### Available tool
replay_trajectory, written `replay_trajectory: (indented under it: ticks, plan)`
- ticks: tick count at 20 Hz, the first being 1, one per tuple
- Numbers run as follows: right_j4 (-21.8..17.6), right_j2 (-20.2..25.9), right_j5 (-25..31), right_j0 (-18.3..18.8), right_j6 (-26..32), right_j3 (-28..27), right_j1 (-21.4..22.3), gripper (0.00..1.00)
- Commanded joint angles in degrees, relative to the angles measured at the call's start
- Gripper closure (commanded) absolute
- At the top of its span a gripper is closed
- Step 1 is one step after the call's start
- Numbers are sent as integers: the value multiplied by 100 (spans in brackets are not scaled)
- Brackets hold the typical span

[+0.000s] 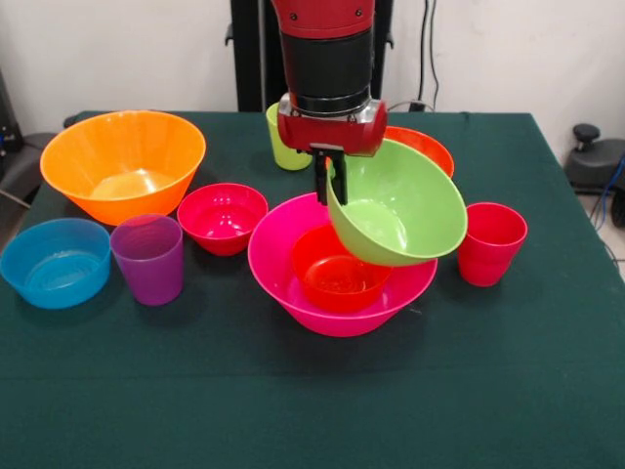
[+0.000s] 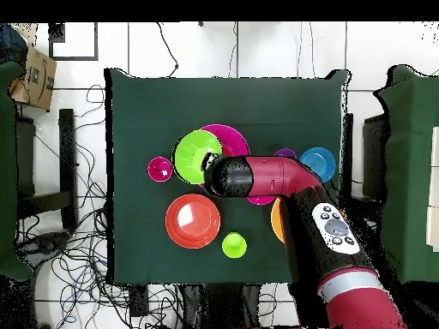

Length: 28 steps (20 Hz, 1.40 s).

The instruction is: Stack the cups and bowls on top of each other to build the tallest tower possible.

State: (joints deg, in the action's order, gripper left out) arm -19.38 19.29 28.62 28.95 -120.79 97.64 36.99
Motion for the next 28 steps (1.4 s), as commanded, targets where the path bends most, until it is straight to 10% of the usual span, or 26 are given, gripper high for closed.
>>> replay_trajectory:
  ticks: [1, 28]
  plan:
    - [-497, 406, 98, 173, 876, 41, -75, 100]
    - [-1314, -8, -634, 92, 267, 99, -531, 100]
